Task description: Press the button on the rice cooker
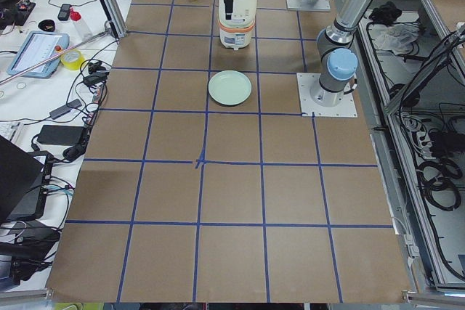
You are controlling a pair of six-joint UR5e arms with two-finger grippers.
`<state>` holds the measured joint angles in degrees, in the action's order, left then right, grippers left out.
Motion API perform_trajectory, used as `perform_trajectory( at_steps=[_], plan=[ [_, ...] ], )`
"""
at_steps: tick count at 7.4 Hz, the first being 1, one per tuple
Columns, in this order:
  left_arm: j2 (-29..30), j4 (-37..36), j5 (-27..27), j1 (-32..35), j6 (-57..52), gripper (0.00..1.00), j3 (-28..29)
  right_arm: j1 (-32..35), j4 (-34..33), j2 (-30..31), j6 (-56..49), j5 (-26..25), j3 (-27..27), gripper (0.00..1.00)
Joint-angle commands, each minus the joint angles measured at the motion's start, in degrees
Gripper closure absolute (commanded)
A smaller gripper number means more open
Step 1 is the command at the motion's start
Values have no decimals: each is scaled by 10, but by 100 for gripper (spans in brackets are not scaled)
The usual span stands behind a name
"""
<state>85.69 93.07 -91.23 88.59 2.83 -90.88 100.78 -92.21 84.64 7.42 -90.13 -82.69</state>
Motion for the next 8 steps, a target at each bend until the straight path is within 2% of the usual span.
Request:
perform_trajectory(
  at_steps=[1, 8],
  plan=[
    [0, 0, 0, 0, 0, 0, 0, -69, 3, 11, -91, 7, 8, 0],
    [0, 0, 0, 0, 0, 0, 0, -72, 5, 19, -88, 9, 2, 0]
  ],
)
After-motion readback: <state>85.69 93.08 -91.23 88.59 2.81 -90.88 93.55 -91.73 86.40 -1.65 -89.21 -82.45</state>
